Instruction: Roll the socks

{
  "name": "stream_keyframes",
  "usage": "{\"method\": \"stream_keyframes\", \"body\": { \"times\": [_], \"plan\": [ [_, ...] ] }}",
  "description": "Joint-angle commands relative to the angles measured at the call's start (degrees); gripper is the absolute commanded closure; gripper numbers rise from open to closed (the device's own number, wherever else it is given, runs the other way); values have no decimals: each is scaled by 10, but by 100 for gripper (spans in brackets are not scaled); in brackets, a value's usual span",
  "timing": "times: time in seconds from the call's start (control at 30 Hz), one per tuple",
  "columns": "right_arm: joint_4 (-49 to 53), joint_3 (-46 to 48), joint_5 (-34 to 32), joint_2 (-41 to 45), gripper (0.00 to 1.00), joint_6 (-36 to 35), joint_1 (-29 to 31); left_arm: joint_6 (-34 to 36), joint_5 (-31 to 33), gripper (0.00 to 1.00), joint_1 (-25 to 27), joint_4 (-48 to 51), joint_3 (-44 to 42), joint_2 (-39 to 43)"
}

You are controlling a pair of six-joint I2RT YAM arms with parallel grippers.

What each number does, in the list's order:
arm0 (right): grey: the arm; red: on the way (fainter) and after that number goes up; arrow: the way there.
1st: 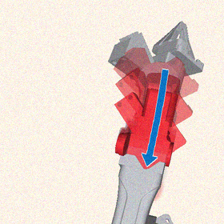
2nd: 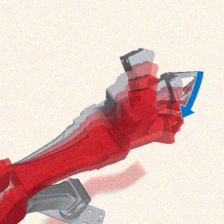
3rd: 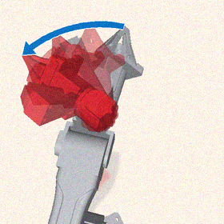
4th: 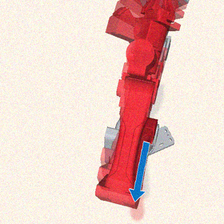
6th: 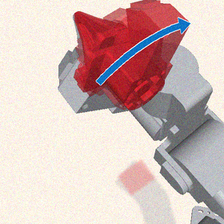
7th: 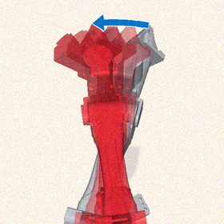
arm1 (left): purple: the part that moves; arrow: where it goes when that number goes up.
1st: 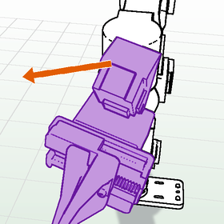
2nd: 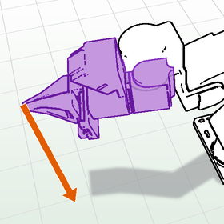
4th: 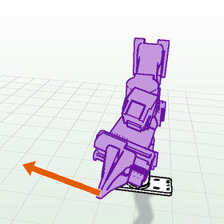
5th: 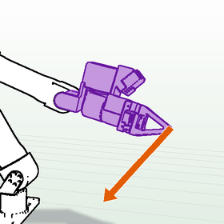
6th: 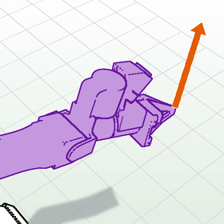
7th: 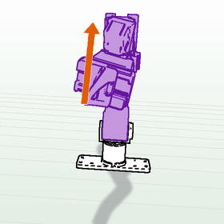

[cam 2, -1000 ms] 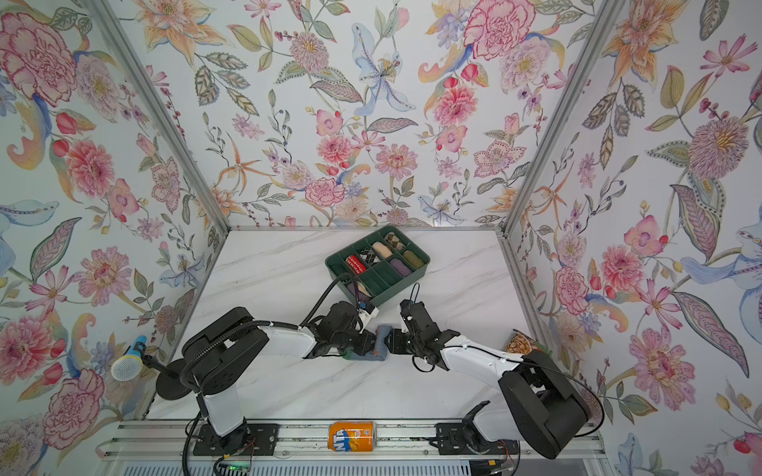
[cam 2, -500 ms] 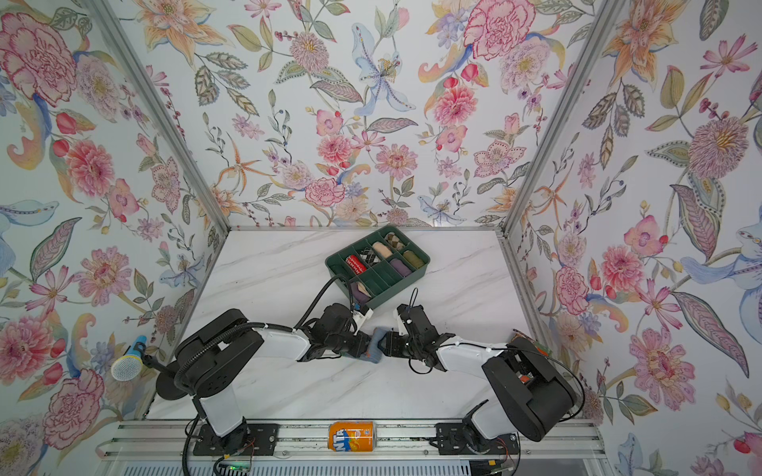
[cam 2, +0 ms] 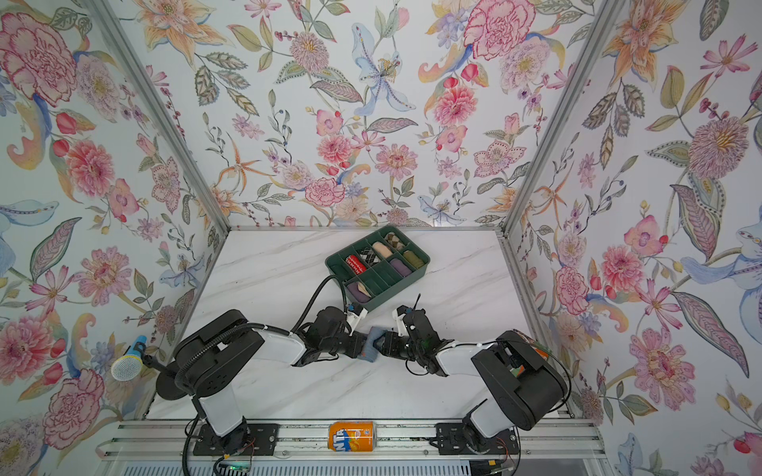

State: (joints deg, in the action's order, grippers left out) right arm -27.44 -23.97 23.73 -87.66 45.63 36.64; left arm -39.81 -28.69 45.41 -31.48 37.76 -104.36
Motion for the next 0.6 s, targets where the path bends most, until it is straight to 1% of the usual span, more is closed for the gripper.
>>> {"method": "stream_keyframes", "body": {
  "times": [0.0, 0.1, 0.27, 0.37, 0.57],
  "plan": [
    [-41, 8, 6, -32, 57, 17, 7, -7, -61, 100, 22, 50, -21, -31],
    [-65, 10, 9, -50, 59, 25, 8, -18, -72, 100, 30, 33, -22, -36],
    [-110, 16, 22, -76, 65, 37, 9, -45, -88, 100, 33, -13, -31, -47],
    [-120, 17, 24, -86, 71, 38, 8, -56, -96, 100, 35, -31, -34, -51],
    [-120, 14, 24, -98, 90, 36, 10, -64, -100, 100, 38, -40, -34, -53]
  ]
}}
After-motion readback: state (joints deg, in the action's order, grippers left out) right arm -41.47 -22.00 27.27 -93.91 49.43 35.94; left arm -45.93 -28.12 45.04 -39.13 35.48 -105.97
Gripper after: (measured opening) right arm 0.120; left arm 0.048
